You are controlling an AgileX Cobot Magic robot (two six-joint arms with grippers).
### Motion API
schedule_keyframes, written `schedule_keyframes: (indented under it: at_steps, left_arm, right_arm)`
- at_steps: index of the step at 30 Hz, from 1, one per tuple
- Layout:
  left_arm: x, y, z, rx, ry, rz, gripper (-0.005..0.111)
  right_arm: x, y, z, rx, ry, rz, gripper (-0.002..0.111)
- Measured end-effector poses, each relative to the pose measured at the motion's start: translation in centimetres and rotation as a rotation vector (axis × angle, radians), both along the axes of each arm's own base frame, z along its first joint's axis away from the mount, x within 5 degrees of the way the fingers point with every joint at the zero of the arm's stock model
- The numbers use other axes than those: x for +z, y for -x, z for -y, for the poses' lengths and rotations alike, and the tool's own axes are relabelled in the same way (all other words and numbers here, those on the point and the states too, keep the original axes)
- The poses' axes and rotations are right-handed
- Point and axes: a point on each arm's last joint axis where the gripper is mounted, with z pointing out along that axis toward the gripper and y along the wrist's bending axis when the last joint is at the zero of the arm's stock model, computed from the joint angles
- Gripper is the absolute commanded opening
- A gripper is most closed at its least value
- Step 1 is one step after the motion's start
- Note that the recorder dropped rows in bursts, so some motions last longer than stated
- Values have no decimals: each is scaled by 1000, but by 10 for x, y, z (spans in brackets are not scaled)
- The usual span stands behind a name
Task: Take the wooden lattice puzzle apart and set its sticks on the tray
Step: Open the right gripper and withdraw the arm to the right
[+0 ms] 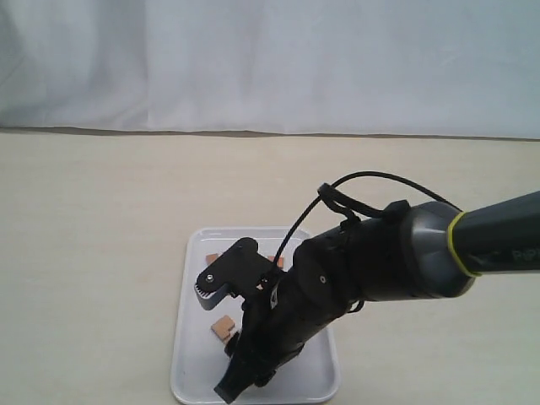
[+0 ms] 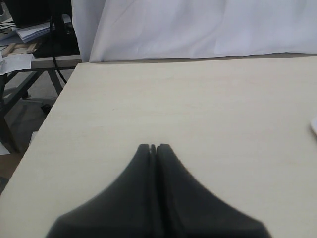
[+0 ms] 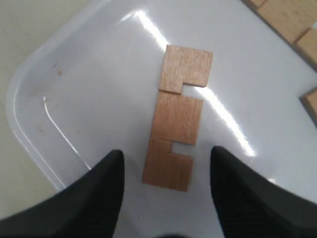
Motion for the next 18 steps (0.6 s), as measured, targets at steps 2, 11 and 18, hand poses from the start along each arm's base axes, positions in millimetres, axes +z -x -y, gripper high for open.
schedule_keyframes:
  at_steps: [2,11,18]
  left_arm:
    - [0,0,0,0,0,0,0]
    - [0,0,0,0,0,0,0]
    - [0,0,0,0,0,0,0]
  right_arm:
    - [1,0,0,-2,-2,1,63]
    - [61,9,6,-26,-86,89,40]
    - [103,7,43,-171,-85,146,5]
